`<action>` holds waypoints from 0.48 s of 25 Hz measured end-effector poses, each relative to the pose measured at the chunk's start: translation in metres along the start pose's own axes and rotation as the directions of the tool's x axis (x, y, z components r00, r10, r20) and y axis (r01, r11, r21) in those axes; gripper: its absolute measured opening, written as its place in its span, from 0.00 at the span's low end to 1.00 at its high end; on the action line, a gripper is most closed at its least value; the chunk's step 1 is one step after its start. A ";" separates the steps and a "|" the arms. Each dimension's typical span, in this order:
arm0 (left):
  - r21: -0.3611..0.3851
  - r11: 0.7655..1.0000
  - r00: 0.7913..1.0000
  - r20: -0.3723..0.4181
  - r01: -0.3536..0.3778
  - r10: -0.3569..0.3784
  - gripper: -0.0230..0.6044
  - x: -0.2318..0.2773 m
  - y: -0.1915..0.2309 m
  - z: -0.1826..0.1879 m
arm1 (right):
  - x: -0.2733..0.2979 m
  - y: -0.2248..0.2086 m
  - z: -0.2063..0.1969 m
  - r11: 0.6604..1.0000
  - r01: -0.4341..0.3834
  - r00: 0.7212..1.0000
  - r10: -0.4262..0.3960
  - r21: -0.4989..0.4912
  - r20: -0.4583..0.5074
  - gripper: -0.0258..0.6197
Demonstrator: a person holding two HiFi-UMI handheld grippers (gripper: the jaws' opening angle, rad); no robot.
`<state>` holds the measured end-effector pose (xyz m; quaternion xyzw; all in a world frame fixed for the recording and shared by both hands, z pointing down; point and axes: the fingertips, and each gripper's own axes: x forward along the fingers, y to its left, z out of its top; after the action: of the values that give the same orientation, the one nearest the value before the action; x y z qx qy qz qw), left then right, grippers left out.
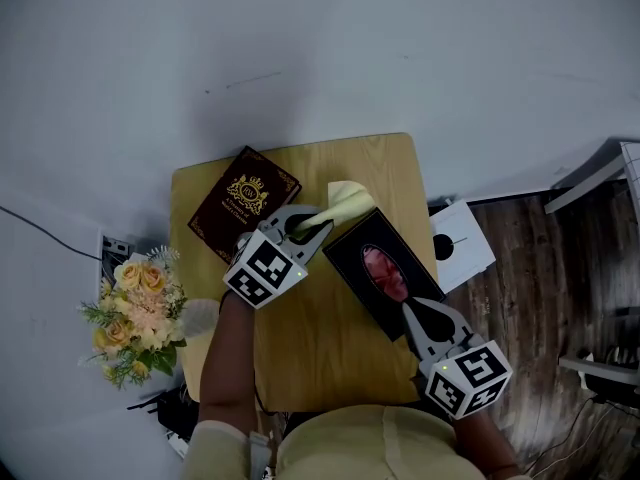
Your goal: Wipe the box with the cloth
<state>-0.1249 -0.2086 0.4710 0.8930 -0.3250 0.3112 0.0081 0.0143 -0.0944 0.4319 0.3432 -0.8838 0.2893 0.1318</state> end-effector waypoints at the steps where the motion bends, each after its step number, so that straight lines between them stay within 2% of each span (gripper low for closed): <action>1: 0.015 1.000 1.000 -0.001 0.017 -0.017 0.09 -0.001 0.001 -0.001 | 0.001 -0.001 -0.001 1.000 0.003 1.000 -0.003 0.004 -0.004 0.09; 6: 0.126 0.986 0.994 -0.019 0.113 -0.111 0.09 -0.002 -0.001 -0.005 | 0.007 -0.002 0.001 1.000 -0.005 1.000 0.006 0.021 -0.013 0.09; 12: 0.221 0.948 0.974 -0.078 0.227 -0.215 0.09 0.017 -0.008 -0.010 | 0.015 0.001 -0.001 0.999 -0.019 0.999 0.020 0.031 -0.027 0.09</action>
<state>-0.1159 -0.2097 0.4902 0.9102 -0.1846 0.3672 -0.0513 0.0027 -0.1006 0.4384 0.3325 -0.8808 0.3087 0.1356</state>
